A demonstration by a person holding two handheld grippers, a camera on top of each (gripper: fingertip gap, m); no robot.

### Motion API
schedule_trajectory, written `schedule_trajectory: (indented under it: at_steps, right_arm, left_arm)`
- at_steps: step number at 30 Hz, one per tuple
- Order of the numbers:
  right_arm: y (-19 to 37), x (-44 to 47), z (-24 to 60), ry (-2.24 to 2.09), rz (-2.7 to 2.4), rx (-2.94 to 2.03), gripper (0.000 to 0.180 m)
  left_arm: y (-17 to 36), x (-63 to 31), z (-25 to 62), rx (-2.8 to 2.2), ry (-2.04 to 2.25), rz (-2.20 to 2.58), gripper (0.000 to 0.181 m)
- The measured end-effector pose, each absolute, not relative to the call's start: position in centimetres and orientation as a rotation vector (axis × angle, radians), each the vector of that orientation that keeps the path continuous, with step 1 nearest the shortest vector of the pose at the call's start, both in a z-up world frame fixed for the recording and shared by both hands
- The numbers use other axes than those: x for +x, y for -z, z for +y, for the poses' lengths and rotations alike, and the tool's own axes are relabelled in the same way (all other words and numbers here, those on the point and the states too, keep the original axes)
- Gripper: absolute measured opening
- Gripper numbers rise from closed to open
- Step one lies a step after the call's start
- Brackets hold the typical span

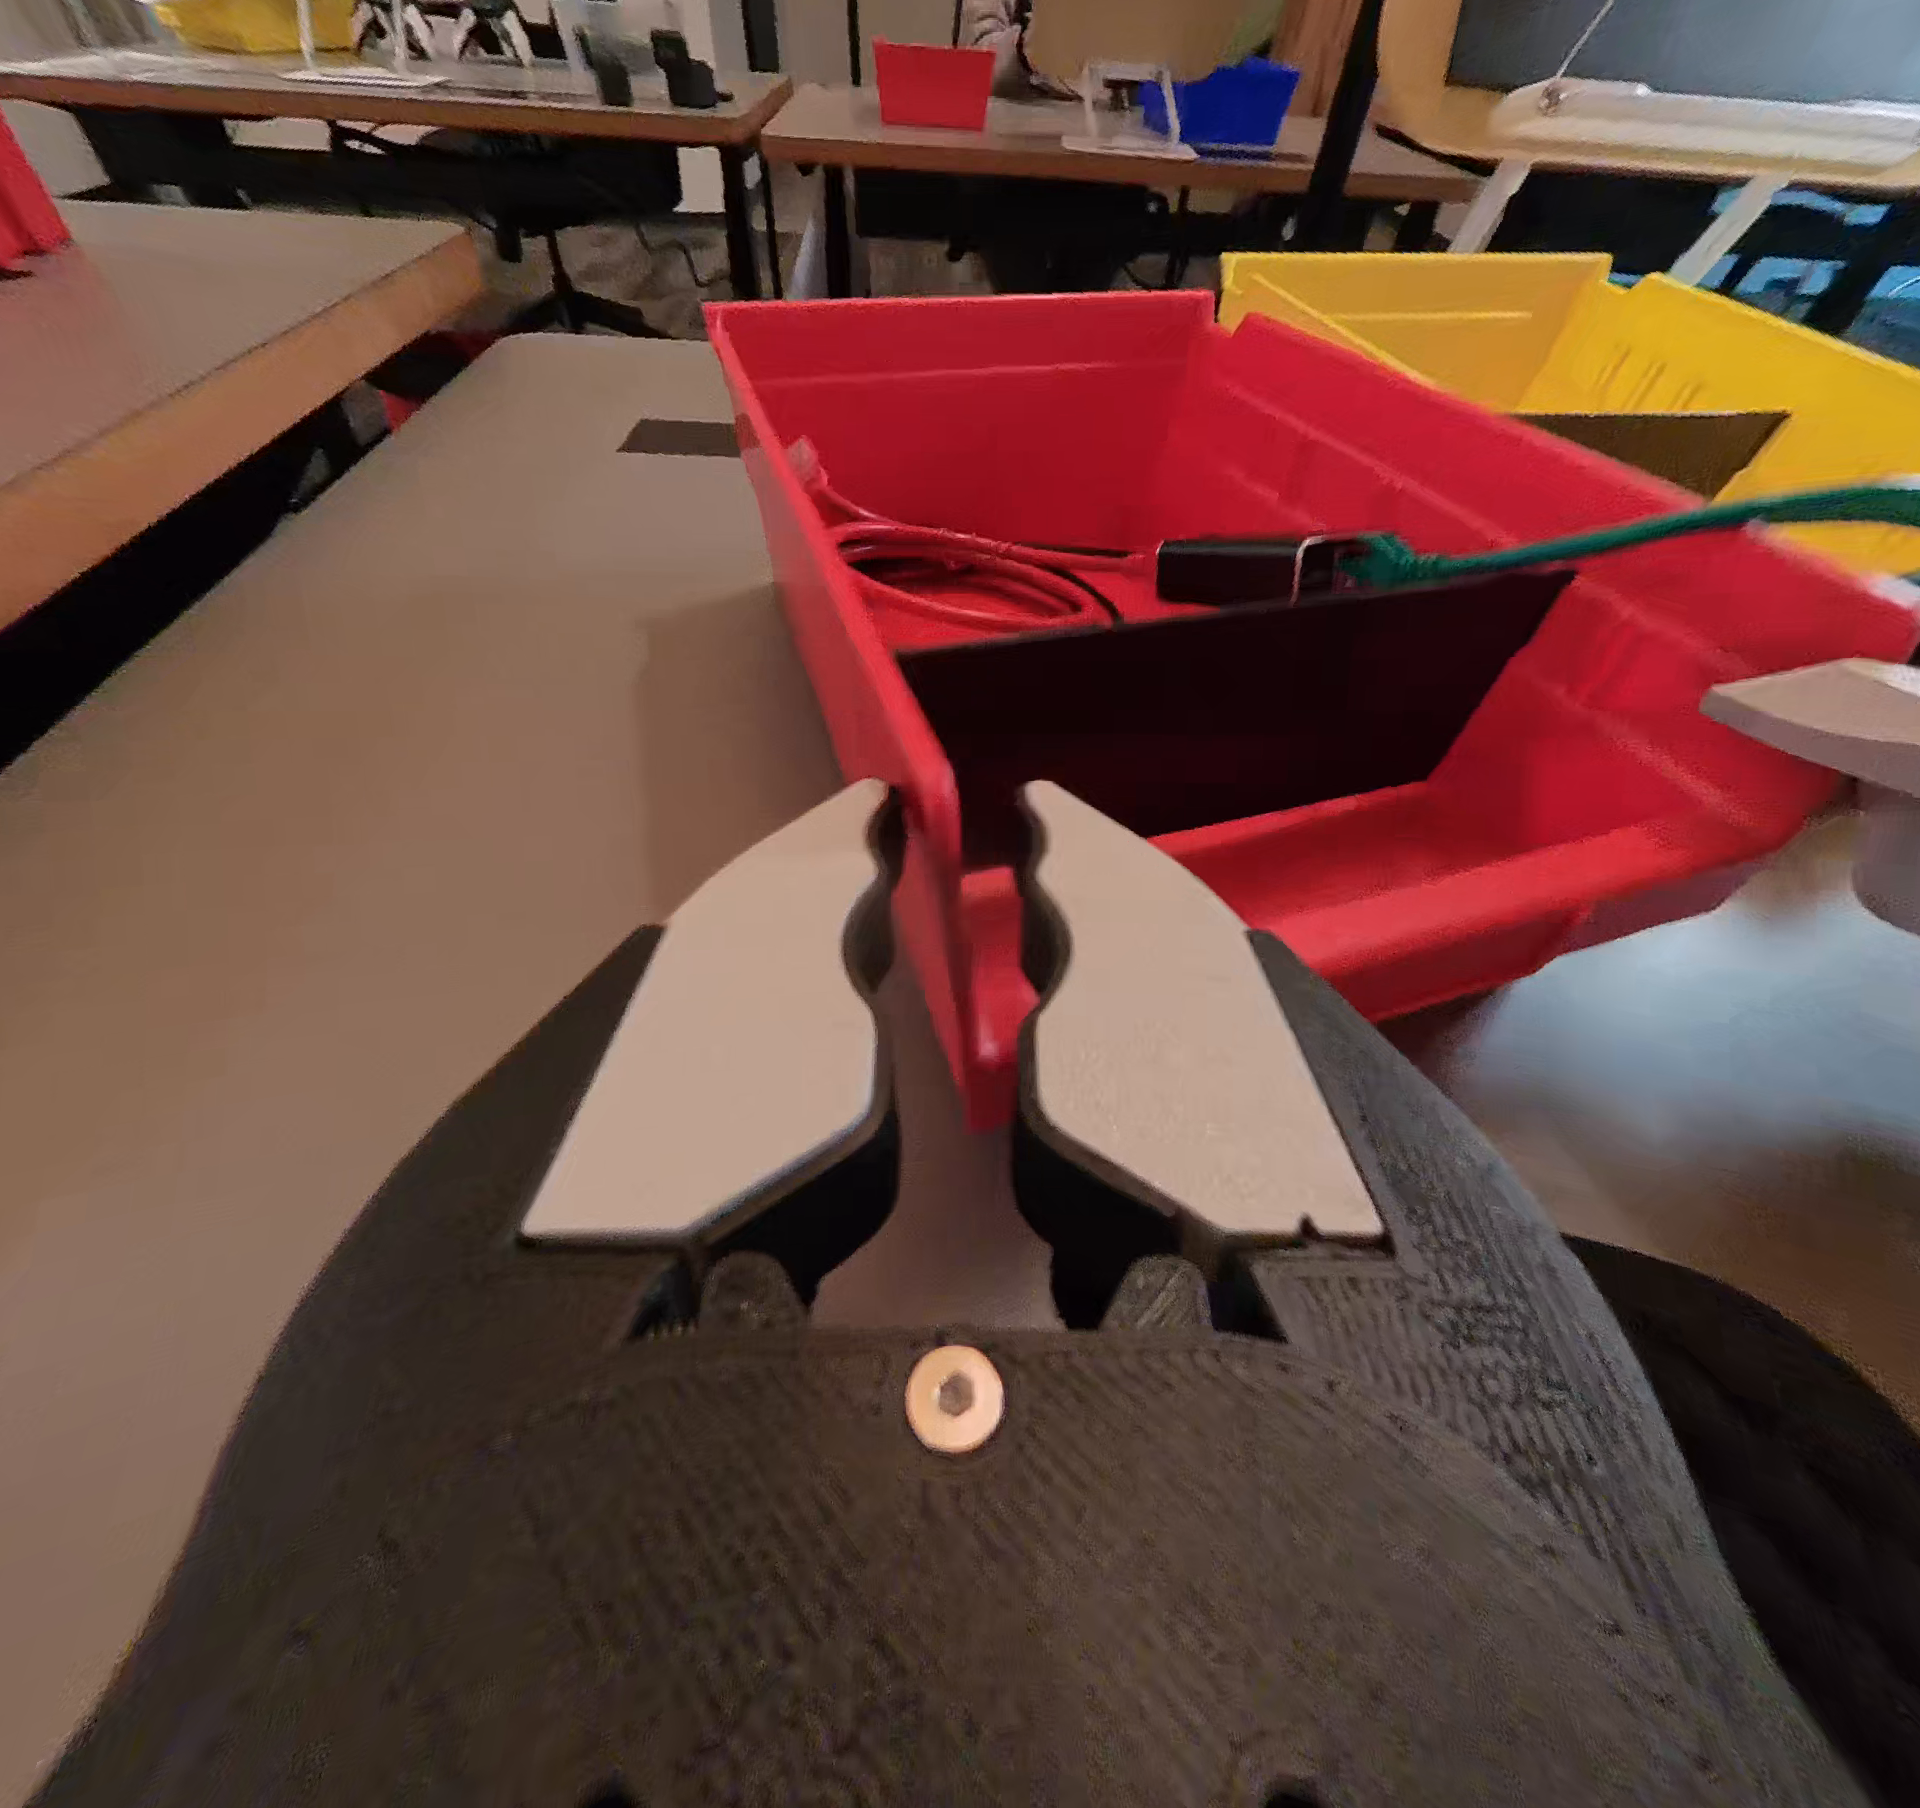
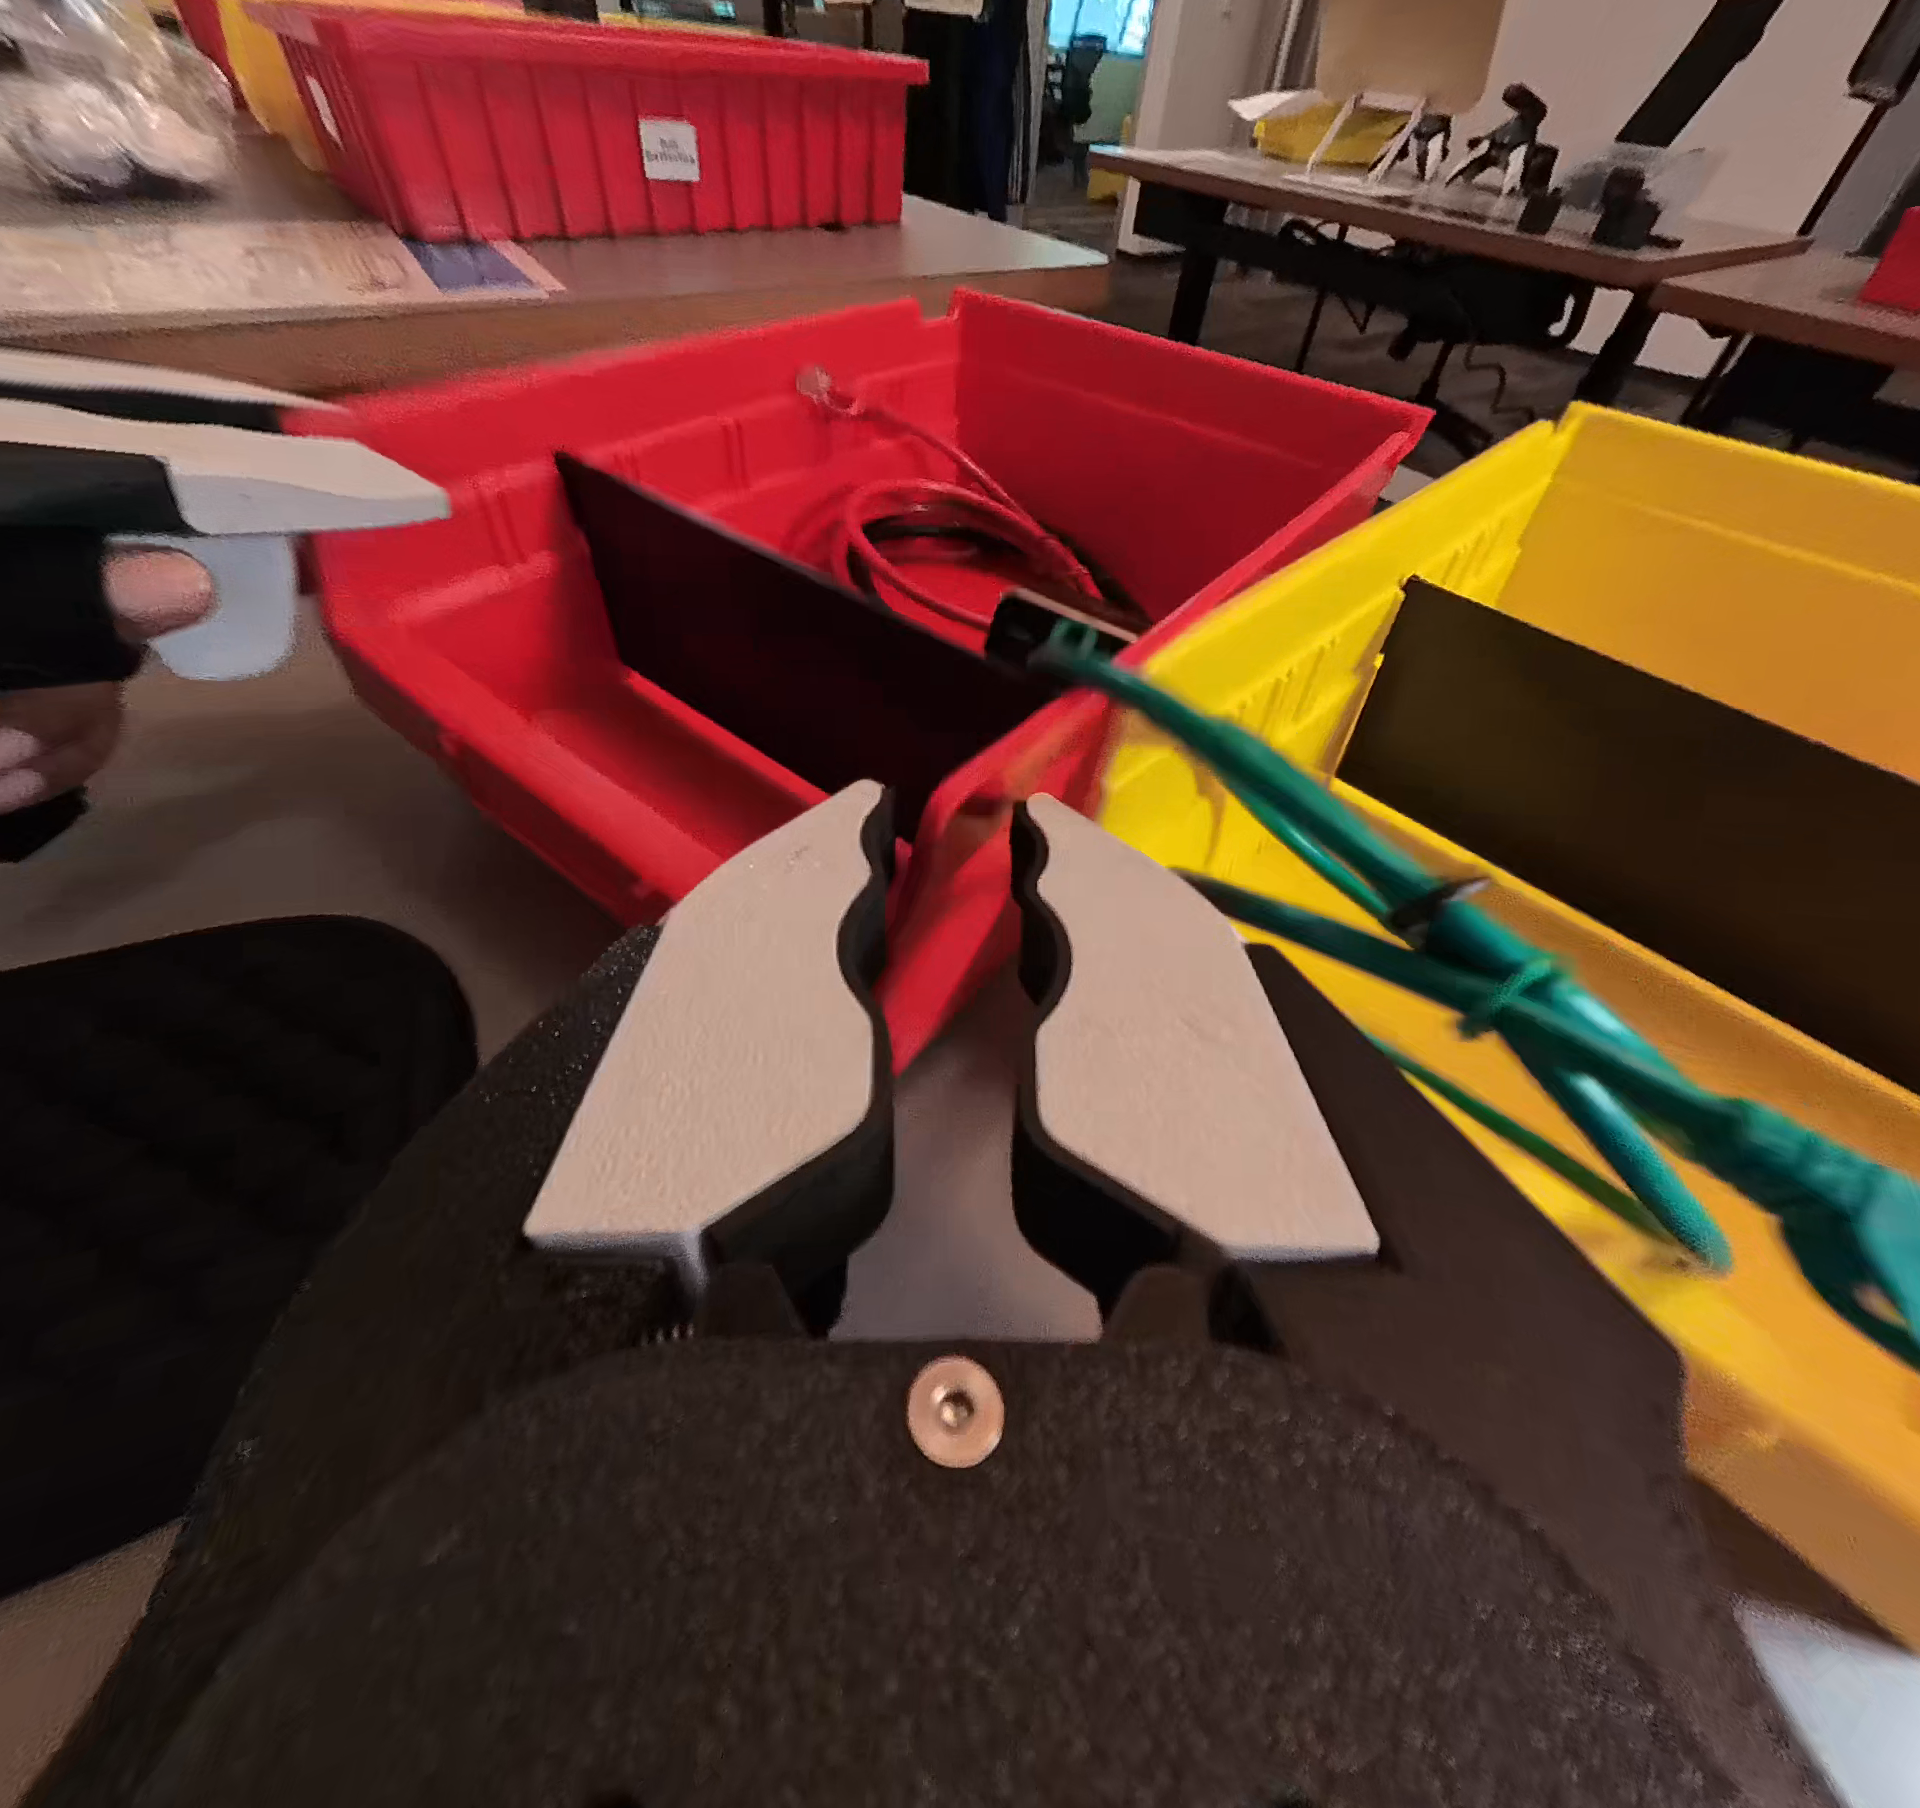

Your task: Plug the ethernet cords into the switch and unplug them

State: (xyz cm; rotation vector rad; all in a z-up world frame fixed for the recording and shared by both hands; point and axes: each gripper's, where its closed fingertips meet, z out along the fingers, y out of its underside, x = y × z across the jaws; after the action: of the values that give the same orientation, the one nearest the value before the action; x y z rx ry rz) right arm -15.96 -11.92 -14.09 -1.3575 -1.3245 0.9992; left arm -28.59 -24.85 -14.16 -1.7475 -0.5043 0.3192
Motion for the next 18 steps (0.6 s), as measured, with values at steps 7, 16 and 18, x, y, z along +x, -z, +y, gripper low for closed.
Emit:
schedule_trajectory:
  at_steps: [7, 16, 18]
  right_arm:
    - [11.6, -9.7, -10.0, -1.060, -1.189, -1.399, 0.037]
    - [14.7, -6.3, -1.3, -0.492, -1.699, -1.401, 0.057]
    - [16.1, -6.2, -0.4, -0.425, -1.835, -1.375, 0.057]
  left_arm:
    - [10.7, -28.3, -25.7, -1.683, -0.516, -0.407, 0.048]
    - [13.2, -20.6, -21.3, -2.064, -0.335, 0.138, 0.058]
    - [15.1, -19.9, -20.8, -2.162, -0.331, 0.244, 0.062]
